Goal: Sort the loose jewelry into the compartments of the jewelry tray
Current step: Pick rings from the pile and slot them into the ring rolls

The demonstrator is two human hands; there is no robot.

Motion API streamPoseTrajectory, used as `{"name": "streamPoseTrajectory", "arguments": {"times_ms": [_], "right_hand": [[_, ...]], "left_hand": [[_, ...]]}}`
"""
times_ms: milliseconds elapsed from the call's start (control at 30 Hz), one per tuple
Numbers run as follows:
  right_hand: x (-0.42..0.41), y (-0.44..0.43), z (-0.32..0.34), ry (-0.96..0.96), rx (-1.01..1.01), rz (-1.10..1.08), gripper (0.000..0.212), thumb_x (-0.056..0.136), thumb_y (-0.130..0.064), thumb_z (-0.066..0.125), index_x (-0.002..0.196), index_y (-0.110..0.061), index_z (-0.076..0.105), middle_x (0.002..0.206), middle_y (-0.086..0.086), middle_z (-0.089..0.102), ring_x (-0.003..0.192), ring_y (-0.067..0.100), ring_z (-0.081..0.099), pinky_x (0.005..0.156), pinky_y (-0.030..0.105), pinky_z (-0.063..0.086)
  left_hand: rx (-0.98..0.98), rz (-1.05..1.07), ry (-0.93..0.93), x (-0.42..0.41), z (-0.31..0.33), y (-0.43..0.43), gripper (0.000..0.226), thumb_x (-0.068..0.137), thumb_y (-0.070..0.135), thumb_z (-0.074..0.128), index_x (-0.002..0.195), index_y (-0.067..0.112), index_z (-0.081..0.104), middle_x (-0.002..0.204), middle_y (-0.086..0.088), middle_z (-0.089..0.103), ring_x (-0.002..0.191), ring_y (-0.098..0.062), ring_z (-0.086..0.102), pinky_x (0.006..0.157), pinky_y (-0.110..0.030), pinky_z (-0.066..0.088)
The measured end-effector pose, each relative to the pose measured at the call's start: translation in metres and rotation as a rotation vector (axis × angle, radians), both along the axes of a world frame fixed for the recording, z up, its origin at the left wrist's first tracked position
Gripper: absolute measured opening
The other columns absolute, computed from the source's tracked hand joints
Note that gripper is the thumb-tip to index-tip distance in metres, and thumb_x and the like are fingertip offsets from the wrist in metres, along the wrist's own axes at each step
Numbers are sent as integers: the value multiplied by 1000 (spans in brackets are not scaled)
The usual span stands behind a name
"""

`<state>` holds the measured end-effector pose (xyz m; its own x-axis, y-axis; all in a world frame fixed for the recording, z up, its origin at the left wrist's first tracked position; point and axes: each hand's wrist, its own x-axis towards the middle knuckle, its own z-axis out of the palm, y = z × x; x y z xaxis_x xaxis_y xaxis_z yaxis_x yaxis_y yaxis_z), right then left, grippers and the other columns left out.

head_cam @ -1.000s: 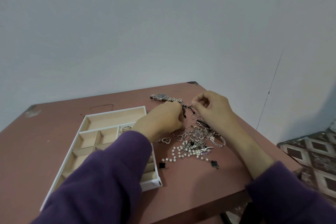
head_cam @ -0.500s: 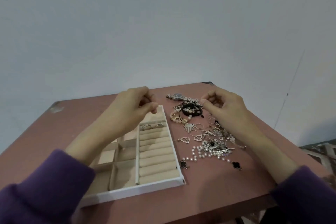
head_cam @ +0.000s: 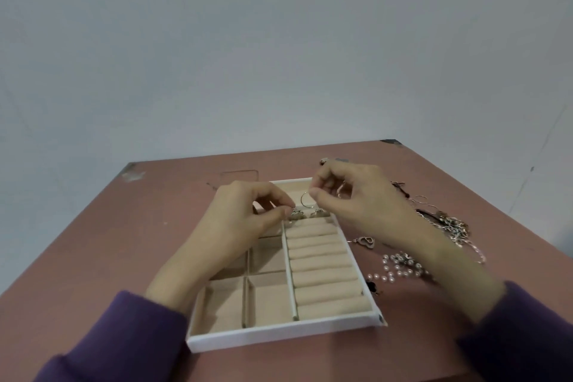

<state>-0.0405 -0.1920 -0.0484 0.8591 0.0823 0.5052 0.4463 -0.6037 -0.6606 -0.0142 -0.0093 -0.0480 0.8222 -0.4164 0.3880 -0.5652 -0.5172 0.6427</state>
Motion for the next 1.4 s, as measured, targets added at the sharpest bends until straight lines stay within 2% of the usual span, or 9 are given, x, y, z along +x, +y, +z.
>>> {"name": "streamPoseTrajectory", "arguments": {"times_ms": [167,333,467,600,700,900,1000,1233,1400], "right_hand": [[1,-1,4,-12,-13,-36,12,81,-12,66,73,-21,63,63,-3,60,54,0,50,55,8,37],[-2,-2,3,-10,-10,-41,10,81,-11,67,74,-18,64,62,-4,59,49,-1,48,53,7,35],[-4,-2,4,11,11,-40,10,82,-11,65,74,-17,63,62,-3,58,45,0,47,49,7,35],[-5,-1,5,18,2,-35,8,82,-11,65,75,-15,64,63,0,60,45,0,47,50,8,35],[-5,-1,4,13,-12,-36,8,82,-12,65,75,-15,64,63,1,61,46,-1,48,51,8,35],[-5,-1,4,18,-45,-20,10,80,-10,66,73,-16,64,60,-6,58,48,-2,48,53,7,35],[-6,-1,3,28,-77,18,13,79,-7,66,71,-18,63,60,-7,58,53,-1,49,56,7,36],[-6,-1,-2,63,-298,79,11,77,-13,65,71,-21,62,59,-2,62,54,5,52,55,11,39],[-5,-1,-2,54,-339,111,8,74,-13,66,71,-19,63,61,-5,61,57,7,53,55,13,38]], "left_hand": [[9,-57,12,-7,0,-2,4,75,22,73,74,25,73,56,14,60,52,7,49,56,-5,36],[48,-71,20,-7,-1,-3,6,70,25,77,73,29,74,65,8,67,59,5,51,60,-7,39],[50,-34,-48,-8,-1,-2,5,71,22,76,73,27,74,53,19,58,55,7,50,58,-5,36],[124,-38,-101,-6,-2,-2,5,70,24,77,73,26,74,60,35,57,68,8,52,63,-7,34],[168,-46,-122,-5,-4,-2,4,70,25,77,73,25,74,63,21,59,73,3,50,65,-10,32],[184,-46,-112,-3,-4,-2,4,70,24,77,73,24,75,64,15,60,70,3,51,62,-7,33],[209,-65,-123,-2,-4,-1,5,71,25,77,75,28,76,75,8,67,75,-3,52,69,-17,38],[209,-55,-64,-3,-4,-1,5,72,28,74,76,31,75,75,9,64,79,-2,52,64,-11,37],[185,-61,-64,-3,-5,-1,9,71,22,75,73,31,74,62,14,58,70,5,52,61,-6,35]]}}
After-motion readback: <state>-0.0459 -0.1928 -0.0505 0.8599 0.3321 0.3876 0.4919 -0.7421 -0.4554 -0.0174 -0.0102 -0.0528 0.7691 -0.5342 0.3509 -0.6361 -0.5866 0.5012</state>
